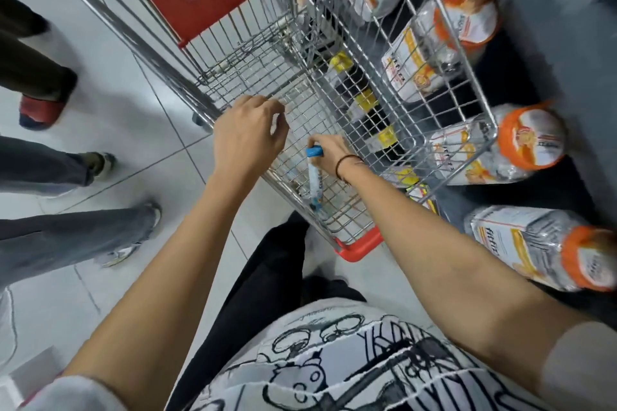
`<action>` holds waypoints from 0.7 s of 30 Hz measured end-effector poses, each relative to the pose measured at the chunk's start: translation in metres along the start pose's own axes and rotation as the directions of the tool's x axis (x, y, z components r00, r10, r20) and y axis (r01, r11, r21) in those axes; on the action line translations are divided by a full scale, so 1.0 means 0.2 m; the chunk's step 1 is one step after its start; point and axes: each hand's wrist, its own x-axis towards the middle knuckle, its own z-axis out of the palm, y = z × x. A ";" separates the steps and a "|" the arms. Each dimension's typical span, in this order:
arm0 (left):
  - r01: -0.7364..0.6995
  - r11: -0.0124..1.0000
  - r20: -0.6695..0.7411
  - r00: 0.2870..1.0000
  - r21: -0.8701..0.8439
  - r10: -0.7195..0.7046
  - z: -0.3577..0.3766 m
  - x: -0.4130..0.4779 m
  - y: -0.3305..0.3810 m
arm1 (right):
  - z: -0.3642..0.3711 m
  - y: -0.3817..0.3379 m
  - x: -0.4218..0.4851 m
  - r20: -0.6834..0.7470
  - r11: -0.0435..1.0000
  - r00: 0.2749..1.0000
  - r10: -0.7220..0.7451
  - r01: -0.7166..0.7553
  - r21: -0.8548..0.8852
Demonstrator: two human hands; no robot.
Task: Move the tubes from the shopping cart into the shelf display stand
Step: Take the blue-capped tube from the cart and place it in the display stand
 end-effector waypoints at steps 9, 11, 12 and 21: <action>-0.032 0.999 0.072 0.997 0.002 0.032 -0.01 0.00 -0.01 | -0.14 -0.01 -0.28 -0.201 0.989 0.977 -0.074 0.098 0.111; -0.031 0.999 0.085 0.996 -0.014 0.032 -0.03 0.00 -0.01 | -0.20 -0.02 -0.35 -0.246 0.985 0.968 -0.051 0.089 0.146; -0.022 0.999 0.079 0.997 -0.035 0.025 -0.04 0.00 0.00 | -0.24 -0.02 -0.40 -0.275 0.983 0.960 -0.045 0.091 0.157; -0.163 0.948 0.037 0.983 -0.272 0.179 -0.12 0.18 0.46 | -0.71 0.01 -0.99 -0.615 0.983 0.783 -0.090 0.169 0.071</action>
